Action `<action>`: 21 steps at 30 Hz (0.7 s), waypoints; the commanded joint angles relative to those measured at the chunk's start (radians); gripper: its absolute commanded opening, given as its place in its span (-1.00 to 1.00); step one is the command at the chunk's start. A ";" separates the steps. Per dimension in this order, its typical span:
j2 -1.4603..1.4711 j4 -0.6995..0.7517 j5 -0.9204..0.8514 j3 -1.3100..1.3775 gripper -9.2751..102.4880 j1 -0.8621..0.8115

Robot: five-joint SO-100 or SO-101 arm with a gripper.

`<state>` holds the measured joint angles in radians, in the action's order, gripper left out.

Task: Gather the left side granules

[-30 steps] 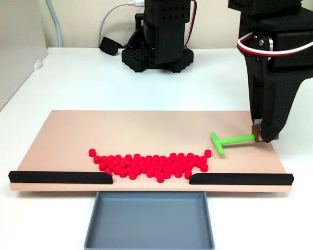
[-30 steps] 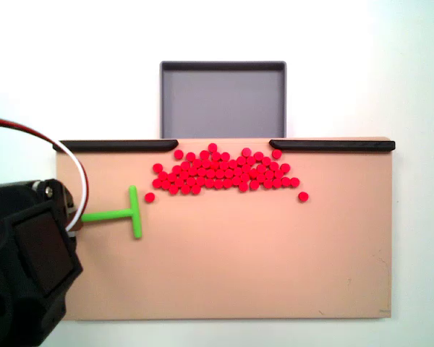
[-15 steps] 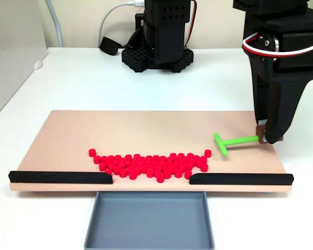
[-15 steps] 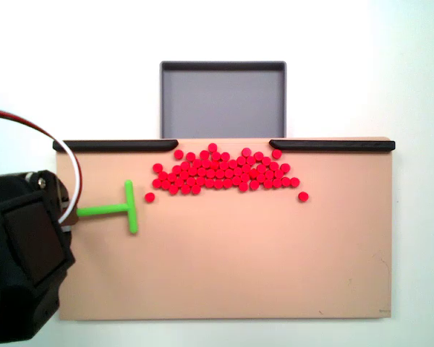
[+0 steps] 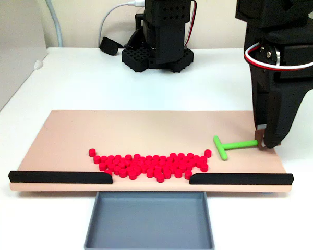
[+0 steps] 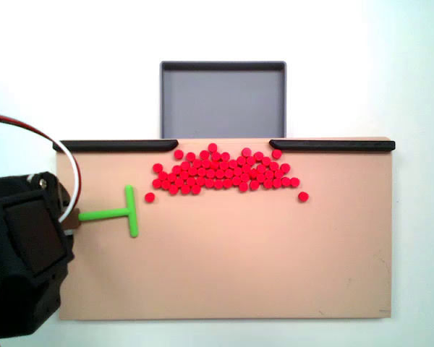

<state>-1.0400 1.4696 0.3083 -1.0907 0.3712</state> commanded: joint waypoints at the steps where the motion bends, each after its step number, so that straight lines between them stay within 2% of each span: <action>1: 0.005 0.003 -0.012 0.051 -0.84 0.005; 21: 0.083 0.003 -0.040 0.069 -0.84 -0.023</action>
<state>-0.9633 1.4696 0.2792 -1.0339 0.3574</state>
